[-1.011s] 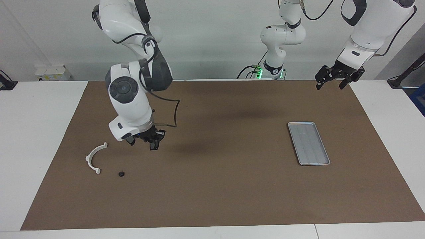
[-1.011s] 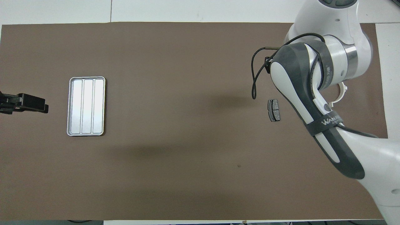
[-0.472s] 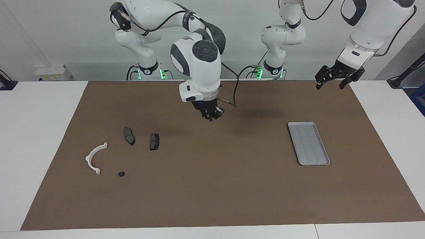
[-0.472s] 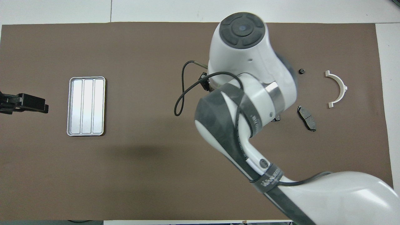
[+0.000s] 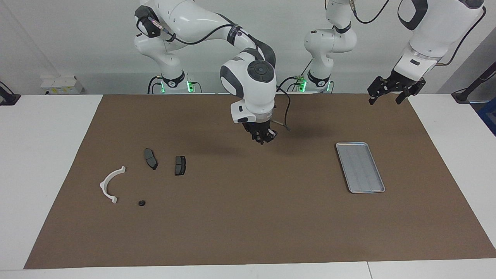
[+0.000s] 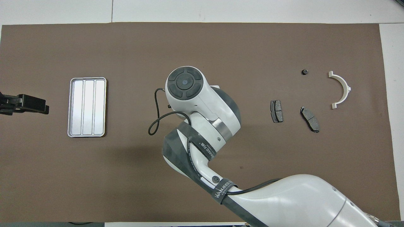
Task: Pick bearing gear from pile to tray
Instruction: 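Carry the bearing to mid-table and release it with the right gripper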
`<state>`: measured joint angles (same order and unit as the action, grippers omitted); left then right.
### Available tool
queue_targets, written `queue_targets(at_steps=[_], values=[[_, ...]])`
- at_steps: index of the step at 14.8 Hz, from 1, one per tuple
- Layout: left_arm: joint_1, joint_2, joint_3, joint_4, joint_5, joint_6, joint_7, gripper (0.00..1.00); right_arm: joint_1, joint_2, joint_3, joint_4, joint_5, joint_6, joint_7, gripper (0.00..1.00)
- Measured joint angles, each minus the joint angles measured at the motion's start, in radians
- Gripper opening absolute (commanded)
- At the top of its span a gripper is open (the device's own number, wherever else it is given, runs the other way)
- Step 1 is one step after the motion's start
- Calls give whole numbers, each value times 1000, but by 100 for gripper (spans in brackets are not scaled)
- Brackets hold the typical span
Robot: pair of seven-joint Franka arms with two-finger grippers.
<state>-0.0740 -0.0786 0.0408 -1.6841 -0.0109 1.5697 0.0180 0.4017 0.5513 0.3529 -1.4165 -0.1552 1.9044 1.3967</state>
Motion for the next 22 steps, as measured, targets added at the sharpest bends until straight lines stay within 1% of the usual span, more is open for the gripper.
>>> queue_targets(at_steps=[3,5,7,10,11,12,15,18,20,22], values=[[0,0,0,0,0,0,0,100,32,89,-1,-18,-76,98,51,0],[0,0,0,0,0,0,0,100,32,124,-5,-44,-103,165,51,0],[0,0,0,0,0,0,0,100,32,129,-7,-68,-120,197,51,0],[0,0,0,0,0,0,0,100,32,125,-7,-77,-126,204,51,0],[0,0,0,0,0,0,0,100,32,124,-7,-77,-126,205,51,51],[0,0,0,0,0,0,0,100,32,124,-7,-77,-126,205,51,100],[0,0,0,0,0,0,0,100,30,124,-11,-70,-127,175,51,100],[0,0,0,0,0,0,0,100,-12,108,-20,19,-134,47,22,100],[0,0,0,0,0,0,0,100,-96,63,-20,71,-134,-35,-142,100],[0,0,0,0,0,0,0,100,-209,-1,-19,86,-126,-105,-392,100]])
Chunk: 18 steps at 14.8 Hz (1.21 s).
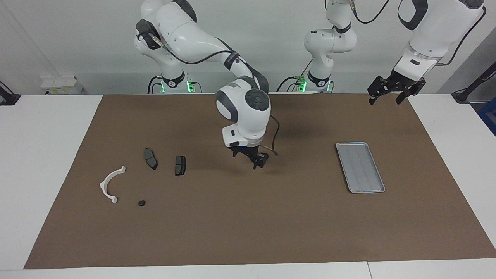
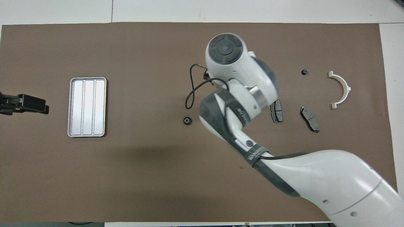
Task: Pick bearing gear from pile to tray
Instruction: 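Carry the bearing to mid-table and release it with the right gripper, then withdraw the right gripper while the left gripper reaches toward the bearing, then lower the left gripper onto the mid-table bearing and grasp it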
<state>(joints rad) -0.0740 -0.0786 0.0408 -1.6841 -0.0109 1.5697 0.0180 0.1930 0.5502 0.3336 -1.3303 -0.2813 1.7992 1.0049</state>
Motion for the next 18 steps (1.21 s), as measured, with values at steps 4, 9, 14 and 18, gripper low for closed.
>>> queue_targets(at_steps=[4,9,14,18], values=[[0,0,0,0,0,0,0,100,-239,-54,1,-8,8,-44,-471,100],[2,0,8,0,0,3,-1,100,-411,-39,1,-96,9,76,-612,100],[-26,-8,-13,-30,1,55,-115,100,-460,-4,-3,-241,5,298,-612,100],[-248,30,-59,-141,54,213,-414,100,-475,64,-6,-258,-23,412,-612,100]])
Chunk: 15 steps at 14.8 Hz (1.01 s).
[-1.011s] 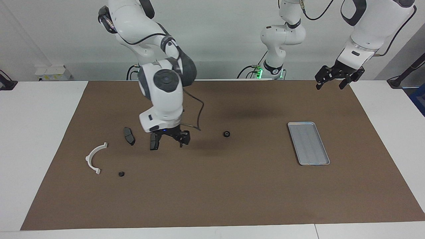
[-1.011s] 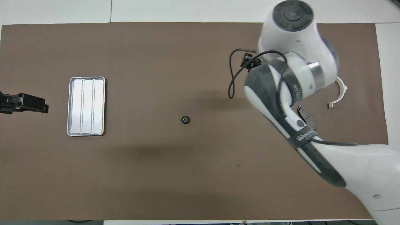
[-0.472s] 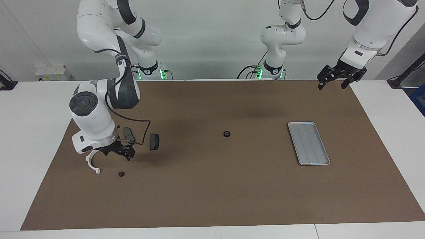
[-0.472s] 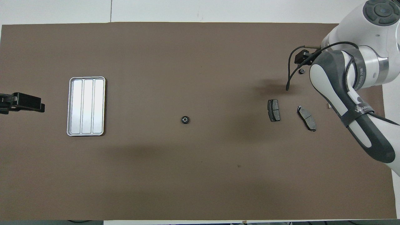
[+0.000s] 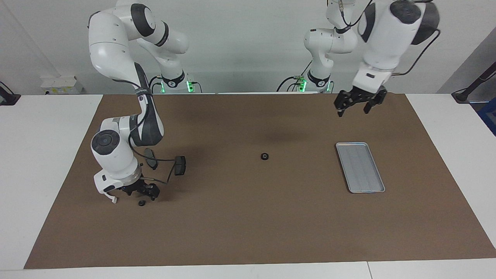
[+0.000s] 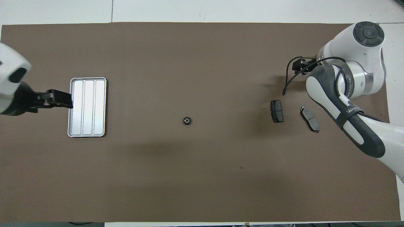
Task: Pick bearing gear from pile to tray
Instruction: 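Lower the left gripper onto the mid-table bearing and grasp it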
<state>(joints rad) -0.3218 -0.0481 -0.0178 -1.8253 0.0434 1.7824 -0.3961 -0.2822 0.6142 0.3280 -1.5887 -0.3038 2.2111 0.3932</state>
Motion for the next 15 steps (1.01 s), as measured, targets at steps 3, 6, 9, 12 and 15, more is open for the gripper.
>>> queue_targets(at_steps=[3,6,9,12,15], values=[[-124,121,-2,-15,17,139,-166,100,0,15,0,0,-2,45,0,97],[-173,248,0,-15,18,255,-247,100,0,26,0,0,-3,71,0,95],[-217,367,1,-7,18,372,-327,100,0,32,0,0,-4,83,0,87],[-237,441,1,11,18,451,-370,100,-2,38,-2,2,-6,88,0,69],[-254,453,0,15,18,460,-398,100,-3,37,-2,8,-11,88,0,47]])
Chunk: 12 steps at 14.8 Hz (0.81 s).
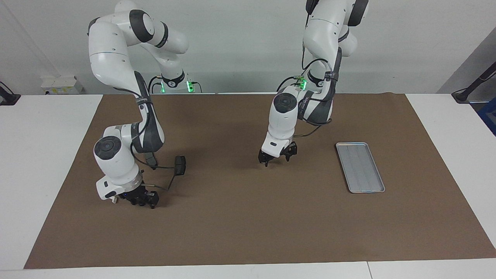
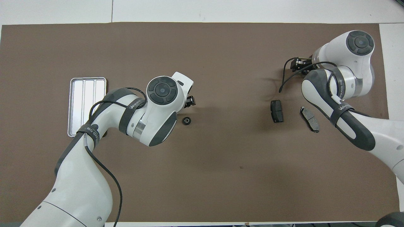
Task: Pick bearing gear from pile to tray
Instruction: 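Lower the left gripper onto the mid-table bearing and grasp it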
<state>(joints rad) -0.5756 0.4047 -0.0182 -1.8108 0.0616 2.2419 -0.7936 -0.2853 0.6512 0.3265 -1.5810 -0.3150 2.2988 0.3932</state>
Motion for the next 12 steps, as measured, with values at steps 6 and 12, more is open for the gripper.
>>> queue_targets(at_steps=[6,12], values=[[-45,0,-2,-6,-48,2,-24,100,-11,-3,3,7,-2,0,0,0],[-48,0,-1,-88,-49,92,-27,100,-11,-2,3,8,-2,-3,0,0]])
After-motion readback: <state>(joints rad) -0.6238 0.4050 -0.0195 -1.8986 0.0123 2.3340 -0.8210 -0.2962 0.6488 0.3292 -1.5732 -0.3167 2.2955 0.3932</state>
